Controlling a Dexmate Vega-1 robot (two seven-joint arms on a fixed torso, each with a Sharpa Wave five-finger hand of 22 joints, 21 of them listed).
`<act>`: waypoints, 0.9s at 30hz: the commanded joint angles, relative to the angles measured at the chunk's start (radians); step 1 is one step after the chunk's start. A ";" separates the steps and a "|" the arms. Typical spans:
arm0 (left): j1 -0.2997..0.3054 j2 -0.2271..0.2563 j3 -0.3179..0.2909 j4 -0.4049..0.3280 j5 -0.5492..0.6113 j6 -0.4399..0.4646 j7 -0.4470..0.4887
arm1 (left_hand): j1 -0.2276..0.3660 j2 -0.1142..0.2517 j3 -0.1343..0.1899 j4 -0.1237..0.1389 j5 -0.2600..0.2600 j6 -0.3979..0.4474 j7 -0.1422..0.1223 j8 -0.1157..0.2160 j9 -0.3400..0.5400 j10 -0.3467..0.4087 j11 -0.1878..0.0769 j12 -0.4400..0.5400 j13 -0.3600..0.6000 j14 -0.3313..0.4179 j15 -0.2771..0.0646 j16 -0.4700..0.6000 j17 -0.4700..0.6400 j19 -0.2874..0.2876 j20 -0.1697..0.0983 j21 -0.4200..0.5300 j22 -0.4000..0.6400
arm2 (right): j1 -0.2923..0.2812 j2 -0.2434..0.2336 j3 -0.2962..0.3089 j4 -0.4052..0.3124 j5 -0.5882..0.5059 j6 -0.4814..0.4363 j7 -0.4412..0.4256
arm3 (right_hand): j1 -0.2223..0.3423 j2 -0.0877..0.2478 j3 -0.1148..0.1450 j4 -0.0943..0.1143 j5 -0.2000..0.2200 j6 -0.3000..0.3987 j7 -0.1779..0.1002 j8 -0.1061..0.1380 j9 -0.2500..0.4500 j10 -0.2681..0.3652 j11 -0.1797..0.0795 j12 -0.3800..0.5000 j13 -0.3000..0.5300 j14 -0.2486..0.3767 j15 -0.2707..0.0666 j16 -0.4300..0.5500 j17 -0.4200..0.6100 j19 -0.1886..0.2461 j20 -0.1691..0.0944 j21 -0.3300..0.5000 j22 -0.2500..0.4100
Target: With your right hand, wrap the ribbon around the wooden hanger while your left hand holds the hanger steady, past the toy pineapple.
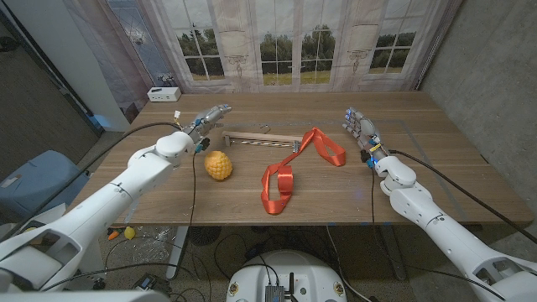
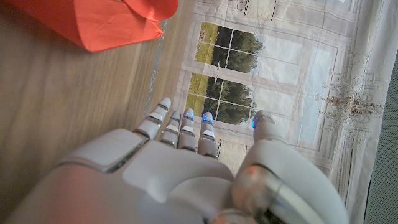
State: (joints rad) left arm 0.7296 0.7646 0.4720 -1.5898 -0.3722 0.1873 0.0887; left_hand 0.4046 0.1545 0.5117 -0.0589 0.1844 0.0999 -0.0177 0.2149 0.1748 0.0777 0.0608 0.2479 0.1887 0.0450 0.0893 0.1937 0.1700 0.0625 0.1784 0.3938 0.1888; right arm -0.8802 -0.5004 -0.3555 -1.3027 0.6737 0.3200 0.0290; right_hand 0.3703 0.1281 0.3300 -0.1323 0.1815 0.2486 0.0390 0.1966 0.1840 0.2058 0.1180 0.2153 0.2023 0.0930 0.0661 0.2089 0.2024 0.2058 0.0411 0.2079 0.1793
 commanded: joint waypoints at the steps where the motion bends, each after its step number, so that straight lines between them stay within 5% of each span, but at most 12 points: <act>1: -0.147 0.077 0.106 -0.078 0.111 0.270 -0.125 | 0.028 -0.001 0.010 -0.021 -0.003 0.009 -0.005 -0.002 0.005 -0.007 -0.012 -0.008 0.002 0.003 0.002 -0.003 0.003 0.000 0.011 -0.007 0.003 | -0.004 0.008 0.004 0.016 0.009 0.013 0.007 | 0.002 0.001 0.006 0.001 0.004 0.010 -0.002 0.006 0.004 0.006 0.004 0.007 0.006 0.012 0.002 0.007 0.002 0.003 0.002 0.006 0.002; 17: -0.330 0.082 0.285 -0.129 0.341 0.490 -0.245 | 0.119 -0.005 0.042 -0.099 -0.007 0.063 0.009 -0.001 0.007 0.019 -0.027 -0.011 0.003 0.025 -0.017 -0.001 0.002 0.025 0.003 -0.009 0.001 | -0.025 0.011 0.014 0.014 0.016 0.028 -0.001 | -0.001 0.003 0.005 0.002 0.004 0.017 -0.002 0.006 0.005 0.013 0.005 0.008 0.006 0.017 0.003 0.008 0.003 0.003 0.006 0.006 0.003; 20: -0.357 0.079 0.323 -0.138 0.402 0.524 -0.256 | 0.185 -0.023 0.051 -0.125 -0.007 0.110 -0.006 0.005 0.007 0.060 -0.054 -0.004 0.003 0.055 -0.037 0.002 0.002 0.048 -0.008 -0.010 0.000 | -0.027 0.011 0.015 0.014 0.017 0.030 -0.001 | -0.001 0.003 0.004 0.002 0.004 0.018 -0.001 0.007 0.005 0.013 0.007 0.008 0.006 0.017 0.003 0.008 0.003 0.003 0.006 0.006 0.003; 27: -0.424 0.065 0.410 -0.142 0.541 0.577 -0.307 | 0.327 -0.082 0.036 -0.126 -0.007 0.259 -0.025 0.023 0.007 0.207 -0.091 0.024 0.004 0.149 -0.096 0.011 0.002 0.091 -0.030 -0.016 -0.001 | -0.033 0.012 0.017 0.014 0.019 0.035 -0.002 | -0.003 0.004 0.004 0.003 0.004 0.020 -0.003 0.007 0.005 0.017 0.006 0.009 0.006 0.018 0.003 0.009 0.004 0.003 0.006 0.005 0.003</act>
State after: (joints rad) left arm 0.4061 0.8412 0.7604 -1.7111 -0.0190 0.6595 -0.1541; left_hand 0.6912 0.0888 0.5567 -0.1864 0.1803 0.3211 -0.0412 0.2340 0.1795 0.2403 -0.0184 0.2618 0.1886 0.1587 0.0118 0.1937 0.1699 0.1400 0.1475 0.3810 0.1859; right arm -0.9038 -0.4906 -0.3429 -1.2900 0.6887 0.3462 0.0291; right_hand 0.3703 0.1281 0.3299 -0.1323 0.1815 0.2629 0.0356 0.1966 0.1838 0.2109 0.1233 0.2153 0.2071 0.1038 0.0659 0.2089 0.2022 0.2057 0.0411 0.2078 0.1791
